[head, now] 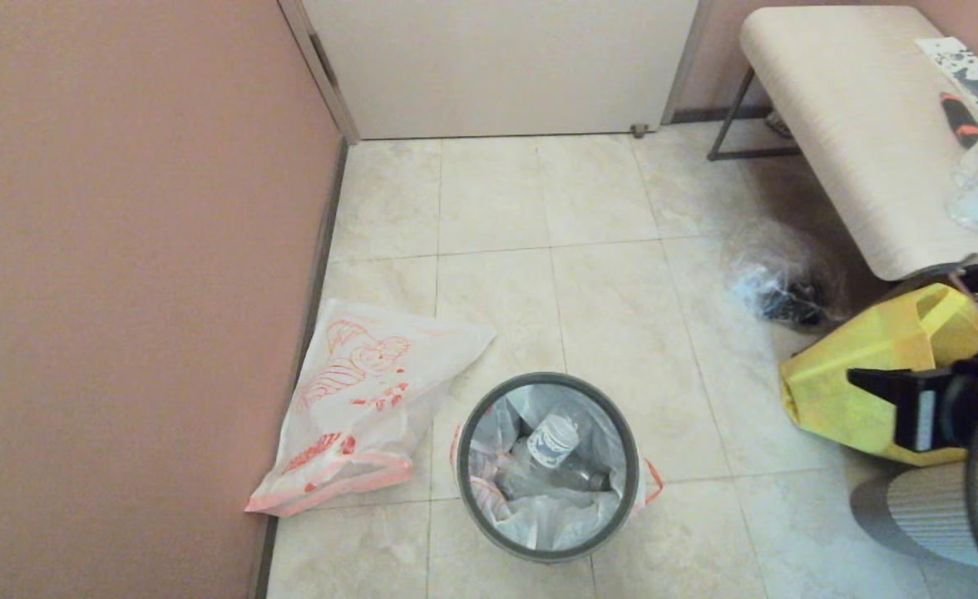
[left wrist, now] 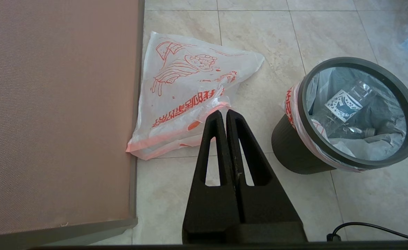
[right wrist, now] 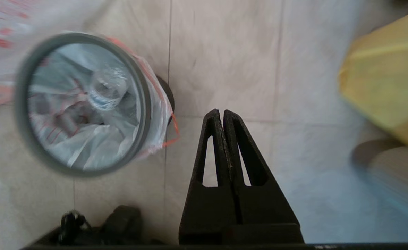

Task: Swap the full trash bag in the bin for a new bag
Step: Place the trash can ring on the floor

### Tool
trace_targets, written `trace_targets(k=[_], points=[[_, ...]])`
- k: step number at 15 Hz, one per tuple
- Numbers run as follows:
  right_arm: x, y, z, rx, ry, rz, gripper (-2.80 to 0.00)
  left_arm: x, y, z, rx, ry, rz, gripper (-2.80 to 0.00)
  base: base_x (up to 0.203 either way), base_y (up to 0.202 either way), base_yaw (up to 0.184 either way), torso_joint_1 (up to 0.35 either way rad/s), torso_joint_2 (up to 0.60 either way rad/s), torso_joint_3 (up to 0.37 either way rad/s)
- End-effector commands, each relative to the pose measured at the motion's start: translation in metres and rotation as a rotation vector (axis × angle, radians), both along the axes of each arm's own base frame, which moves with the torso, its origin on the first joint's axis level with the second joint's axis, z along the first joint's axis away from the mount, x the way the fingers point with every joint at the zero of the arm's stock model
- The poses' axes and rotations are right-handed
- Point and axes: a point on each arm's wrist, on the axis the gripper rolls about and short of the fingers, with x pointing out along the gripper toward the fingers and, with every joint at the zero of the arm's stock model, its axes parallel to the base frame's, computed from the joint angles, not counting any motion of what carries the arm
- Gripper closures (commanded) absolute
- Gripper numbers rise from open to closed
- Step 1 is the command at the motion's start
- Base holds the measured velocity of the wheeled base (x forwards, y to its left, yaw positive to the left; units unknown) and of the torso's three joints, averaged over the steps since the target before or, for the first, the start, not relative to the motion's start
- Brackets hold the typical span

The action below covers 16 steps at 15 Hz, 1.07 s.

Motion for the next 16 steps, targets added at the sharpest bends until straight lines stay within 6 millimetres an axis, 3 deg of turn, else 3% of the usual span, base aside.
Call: trace_targets(k=[1,4,7,10,12,13,16], points=[[0.063,0.033,-0.054,-0.044,0.196,-0.003,0.0,0.0,0.0,0.0,-0.001,0.0,-0.001,0.0,0.0,0.0,0.0,0.0,0.0,0.0],[0.102,0.061,-0.097,-0.056,0.293,-0.012,0.0,0.0,0.0,0.0,-0.001,0.0,-0.001,0.0,0.0,0.0,0.0,0.0,0.0,0.0],[0.121,0.086,-0.13,-0.064,0.351,0.007,0.0,0.0,0.0,0.0,-0.001,0.0,0.0,0.0,0.0,0.0,0.0,0.0,0.0,0.0],[0.128,0.111,-0.149,-0.048,0.372,0.043,0.0,0.0,0.0,0.0,-0.001,0.0,0.0,0.0,0.0,0.0,0.0,0.0,0.0,0.0],[0.129,0.121,-0.15,-0.026,0.33,0.065,0.0,0.0,0.0,0.0,-0.001,0.0,0.0,0.0,0.0,0.0,0.0,0.0,0.0,0.0],[0.131,0.122,-0.148,-0.023,0.322,0.067,-2.8,0.0,0.0,0.0,-0.001,0.0,-0.001,0.0,0.0,0.0,0.0,0.0,0.0,0.0],[0.136,0.128,-0.155,-0.03,0.328,0.071,-2.8,0.0,0.0,0.0,-0.001,0.0,0.0,0.0,0.0,0.0,0.0,0.0,0.0,0.0]])
